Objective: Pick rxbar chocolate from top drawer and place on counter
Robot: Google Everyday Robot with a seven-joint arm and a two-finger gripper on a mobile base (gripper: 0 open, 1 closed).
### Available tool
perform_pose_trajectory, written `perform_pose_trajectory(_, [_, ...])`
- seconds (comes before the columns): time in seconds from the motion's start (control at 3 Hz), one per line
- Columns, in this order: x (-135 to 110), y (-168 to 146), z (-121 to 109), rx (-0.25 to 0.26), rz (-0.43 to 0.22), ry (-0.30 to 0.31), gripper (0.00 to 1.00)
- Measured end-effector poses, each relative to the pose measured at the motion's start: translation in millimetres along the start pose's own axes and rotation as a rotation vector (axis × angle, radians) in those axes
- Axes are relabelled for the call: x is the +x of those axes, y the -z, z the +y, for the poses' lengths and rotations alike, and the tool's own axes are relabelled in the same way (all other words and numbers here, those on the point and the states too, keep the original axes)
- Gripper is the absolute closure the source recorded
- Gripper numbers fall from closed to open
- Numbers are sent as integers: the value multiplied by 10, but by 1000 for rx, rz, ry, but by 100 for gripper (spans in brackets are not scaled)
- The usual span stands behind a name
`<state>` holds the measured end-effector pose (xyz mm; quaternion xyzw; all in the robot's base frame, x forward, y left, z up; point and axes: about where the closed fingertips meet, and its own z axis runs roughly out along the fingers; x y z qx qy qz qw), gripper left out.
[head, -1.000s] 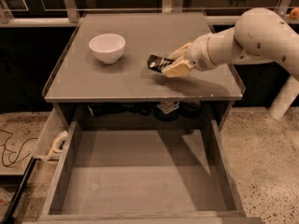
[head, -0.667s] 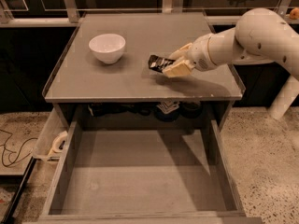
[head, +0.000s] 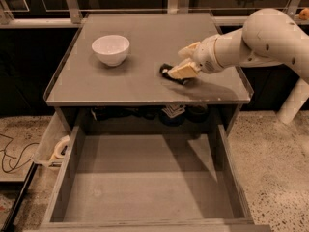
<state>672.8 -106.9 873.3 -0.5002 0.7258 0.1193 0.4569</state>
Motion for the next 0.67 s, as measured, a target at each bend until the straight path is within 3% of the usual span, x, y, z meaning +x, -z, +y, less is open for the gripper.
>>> perform_pose_trajectory(0.33, [0,0,0,0,0,0,0])
perform_pose_trajectory(0.67, [0,0,0,0,0,0,0])
